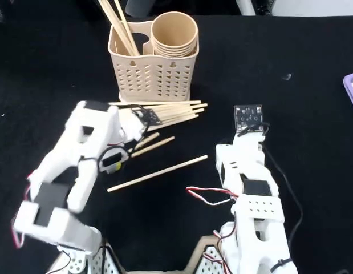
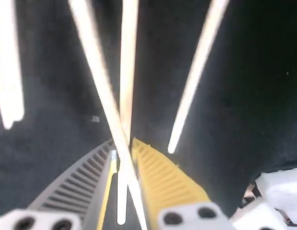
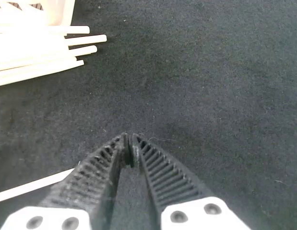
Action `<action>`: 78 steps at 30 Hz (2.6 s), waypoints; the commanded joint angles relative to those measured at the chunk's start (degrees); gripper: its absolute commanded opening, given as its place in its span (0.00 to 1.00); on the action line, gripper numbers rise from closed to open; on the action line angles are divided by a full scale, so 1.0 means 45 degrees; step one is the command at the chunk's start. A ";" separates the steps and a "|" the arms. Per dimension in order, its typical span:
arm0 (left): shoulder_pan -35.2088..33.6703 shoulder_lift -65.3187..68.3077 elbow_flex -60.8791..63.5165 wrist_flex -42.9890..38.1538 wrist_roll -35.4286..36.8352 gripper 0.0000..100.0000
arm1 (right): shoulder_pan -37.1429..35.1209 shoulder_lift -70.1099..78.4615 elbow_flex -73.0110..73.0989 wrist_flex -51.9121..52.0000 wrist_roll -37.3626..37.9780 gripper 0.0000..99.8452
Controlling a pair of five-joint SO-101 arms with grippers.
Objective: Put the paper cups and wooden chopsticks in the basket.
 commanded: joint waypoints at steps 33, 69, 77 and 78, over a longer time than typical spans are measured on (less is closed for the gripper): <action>0.1573 -0.2090 0.2178 -0.1094 0.0645 0.21 | -0.0762 0.0029 -0.0049 -0.0293 -0.0020 0.01; 0.2354 -0.3380 0.2530 -0.1700 0.1309 0.03 | -0.0762 0.0029 -0.0049 -0.0293 -0.0020 0.01; 0.2120 -0.3927 0.2374 -0.1543 0.0977 0.03 | -0.0762 0.0029 -0.0049 -0.0293 -0.0020 0.01; 0.2061 -0.3927 0.2354 -0.1348 0.0645 0.03 | -0.0762 0.0029 -0.0049 -0.0293 -0.0020 0.01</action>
